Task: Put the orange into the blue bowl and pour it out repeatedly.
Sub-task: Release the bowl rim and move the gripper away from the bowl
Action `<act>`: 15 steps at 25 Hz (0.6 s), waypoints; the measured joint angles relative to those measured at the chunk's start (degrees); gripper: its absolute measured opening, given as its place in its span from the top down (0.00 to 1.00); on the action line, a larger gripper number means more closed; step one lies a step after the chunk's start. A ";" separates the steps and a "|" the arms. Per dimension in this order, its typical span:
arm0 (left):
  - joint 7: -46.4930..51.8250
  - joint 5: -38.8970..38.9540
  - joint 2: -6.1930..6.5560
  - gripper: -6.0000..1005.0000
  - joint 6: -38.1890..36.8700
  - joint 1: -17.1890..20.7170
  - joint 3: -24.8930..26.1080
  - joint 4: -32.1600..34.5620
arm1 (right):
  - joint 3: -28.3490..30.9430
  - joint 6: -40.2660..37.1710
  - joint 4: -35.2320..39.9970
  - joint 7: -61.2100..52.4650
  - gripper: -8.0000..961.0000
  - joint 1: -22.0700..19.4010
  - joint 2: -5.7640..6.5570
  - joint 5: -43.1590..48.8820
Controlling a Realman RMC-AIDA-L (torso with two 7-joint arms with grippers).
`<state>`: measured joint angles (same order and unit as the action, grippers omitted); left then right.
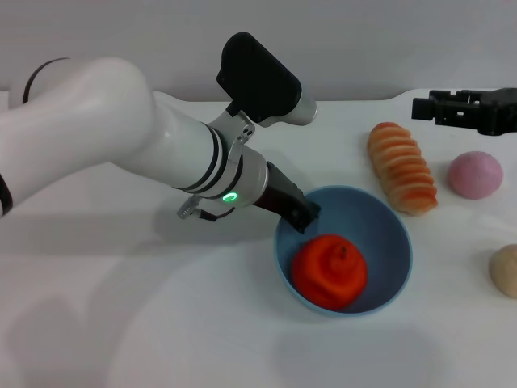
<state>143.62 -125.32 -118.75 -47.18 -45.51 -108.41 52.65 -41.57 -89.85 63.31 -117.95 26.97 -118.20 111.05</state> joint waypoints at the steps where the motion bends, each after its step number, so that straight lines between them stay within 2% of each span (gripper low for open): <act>1: -0.01 -0.01 0.01 0.99 0.04 0.00 -0.12 0.01 | 0.00 0.09 -0.42 0.02 0.44 0.00 0.08 0.00; 9: -0.05 -0.03 0.18 0.84 -0.12 0.40 -0.08 1.98 | 0.01 1.47 -1.52 0.07 0.44 -0.30 0.43 -0.07; 12: 0.00 -0.01 0.32 0.79 0.51 1.60 0.28 3.98 | 0.26 2.50 -1.53 0.25 0.43 -0.59 0.42 -0.07; 15: -0.04 -1.06 0.59 0.63 1.30 3.88 0.95 8.46 | 1.01 4.05 -1.68 3.00 0.43 -1.32 0.20 -0.07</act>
<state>143.58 -126.38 -118.17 -45.87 -41.62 -107.46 61.11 -40.56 -85.80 61.63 -114.94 25.65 -118.00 110.98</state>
